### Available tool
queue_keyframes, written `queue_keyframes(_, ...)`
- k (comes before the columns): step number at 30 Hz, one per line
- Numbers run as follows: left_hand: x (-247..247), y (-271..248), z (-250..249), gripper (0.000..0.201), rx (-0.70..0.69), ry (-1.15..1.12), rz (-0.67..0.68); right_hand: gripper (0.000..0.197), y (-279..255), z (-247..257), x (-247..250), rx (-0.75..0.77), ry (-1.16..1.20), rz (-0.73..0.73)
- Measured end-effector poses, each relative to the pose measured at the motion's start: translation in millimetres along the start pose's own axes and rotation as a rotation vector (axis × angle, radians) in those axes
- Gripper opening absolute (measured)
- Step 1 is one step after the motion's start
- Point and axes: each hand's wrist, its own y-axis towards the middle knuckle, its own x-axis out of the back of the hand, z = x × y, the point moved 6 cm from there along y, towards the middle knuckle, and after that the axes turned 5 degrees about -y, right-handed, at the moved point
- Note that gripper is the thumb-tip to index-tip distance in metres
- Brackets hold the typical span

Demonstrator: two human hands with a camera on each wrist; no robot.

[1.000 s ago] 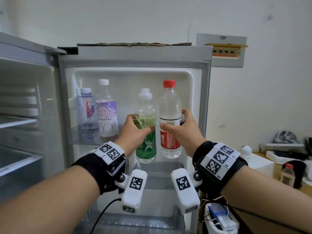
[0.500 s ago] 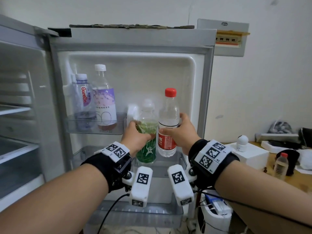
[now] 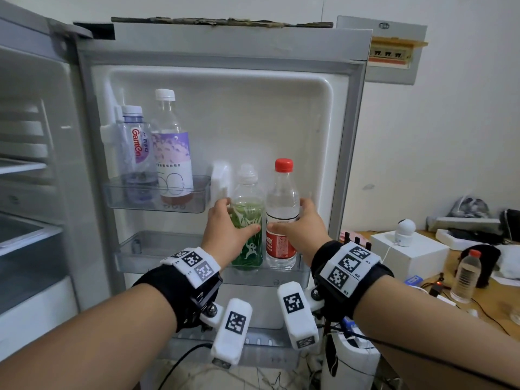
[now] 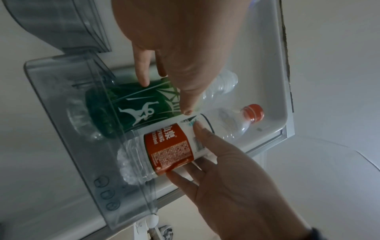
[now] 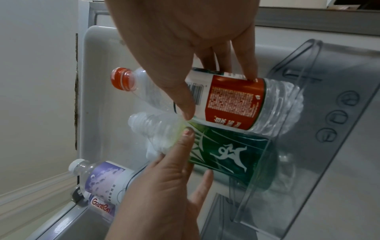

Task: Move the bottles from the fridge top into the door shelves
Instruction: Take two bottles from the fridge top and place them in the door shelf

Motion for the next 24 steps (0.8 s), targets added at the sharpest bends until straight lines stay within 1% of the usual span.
queue_keyframes(3,4,-9,0,0.05,-0.071,0.025,-0.093,0.068,3,-8,-2,-0.012,0.011,0.0)
queue_keyframes(4,3,-11,0,0.045,-0.089,0.023,-0.106,0.068,3,-10,-2,-0.014,0.012,-0.001)
queue_keyframes(5,2,-14,0,0.04,-0.099,0.01,-0.104,0.067,4,-12,-3,-0.013,0.01,-0.003)
queue_keyframes(8,-6,-18,-1,0.019,-0.108,-0.062,-0.044,0.064,6,-18,-4,-0.007,-0.017,-0.018)
queue_keyframes(11,-9,-20,-1,0.009,-0.107,-0.095,-0.012,0.062,8,-23,-7,-0.01,-0.041,-0.035)
queue_keyframes(13,-10,-20,2,0.007,-0.086,-0.098,0.015,0.062,9,-25,-9,-0.015,-0.058,-0.043)
queue_keyframes(15,-11,-20,6,0.015,-0.061,-0.103,0.051,0.064,11,-25,-10,-0.024,-0.067,-0.051)
queue_keyframes(17,-13,-21,8,0.019,-0.033,-0.121,0.084,0.066,12,-25,-11,-0.031,-0.082,-0.059)
queue_keyframes(21,-21,-23,13,0.019,0.035,-0.162,0.132,0.077,11,-24,-9,-0.014,-0.097,-0.068)
queue_keyframes(24,-27,-28,13,0.021,0.074,-0.178,0.165,0.074,7,-23,-5,-0.011,-0.082,-0.071)
